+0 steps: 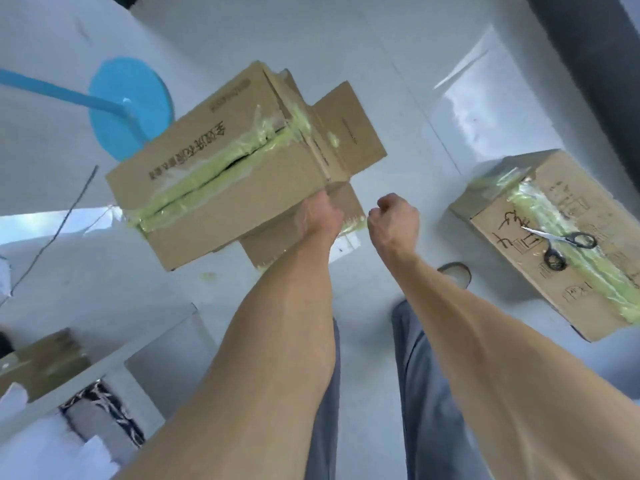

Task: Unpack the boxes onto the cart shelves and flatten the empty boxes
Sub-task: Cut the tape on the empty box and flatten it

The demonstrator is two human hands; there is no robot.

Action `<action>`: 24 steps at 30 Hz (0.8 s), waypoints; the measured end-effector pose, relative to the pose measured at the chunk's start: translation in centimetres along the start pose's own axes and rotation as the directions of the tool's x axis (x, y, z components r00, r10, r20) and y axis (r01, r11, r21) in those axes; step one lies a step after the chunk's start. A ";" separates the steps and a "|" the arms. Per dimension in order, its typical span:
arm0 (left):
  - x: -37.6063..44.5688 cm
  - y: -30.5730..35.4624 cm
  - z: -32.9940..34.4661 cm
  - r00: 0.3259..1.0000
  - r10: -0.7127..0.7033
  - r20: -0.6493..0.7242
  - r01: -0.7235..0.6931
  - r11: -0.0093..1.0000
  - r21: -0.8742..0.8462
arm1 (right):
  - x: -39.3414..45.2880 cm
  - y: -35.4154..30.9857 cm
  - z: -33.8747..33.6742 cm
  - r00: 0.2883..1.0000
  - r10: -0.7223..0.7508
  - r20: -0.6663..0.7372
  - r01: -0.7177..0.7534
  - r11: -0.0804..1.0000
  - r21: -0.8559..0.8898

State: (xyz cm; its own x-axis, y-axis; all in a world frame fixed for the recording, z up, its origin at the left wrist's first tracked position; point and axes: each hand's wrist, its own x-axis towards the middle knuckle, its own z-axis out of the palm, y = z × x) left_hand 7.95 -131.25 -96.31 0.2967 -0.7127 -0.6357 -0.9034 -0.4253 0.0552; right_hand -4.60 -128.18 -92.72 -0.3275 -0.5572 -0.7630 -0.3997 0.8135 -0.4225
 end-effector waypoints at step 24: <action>3.6 -33.5 -3.3 0.846 -0.319 0.428 0.434 0.878 -0.203 | -6.5 -21.6 29.9 0.821 -0.333 0.464 0.521 0.104 -0.847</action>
State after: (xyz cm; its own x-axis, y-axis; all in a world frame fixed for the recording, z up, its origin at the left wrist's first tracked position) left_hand 40.25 -121.40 -97.90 0.4067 -0.2281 -0.8846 -0.6013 -0.7958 -0.0713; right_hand 31.74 -137.18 -93.22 0.2618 -0.6509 -0.7126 -0.9374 -0.3473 -0.0272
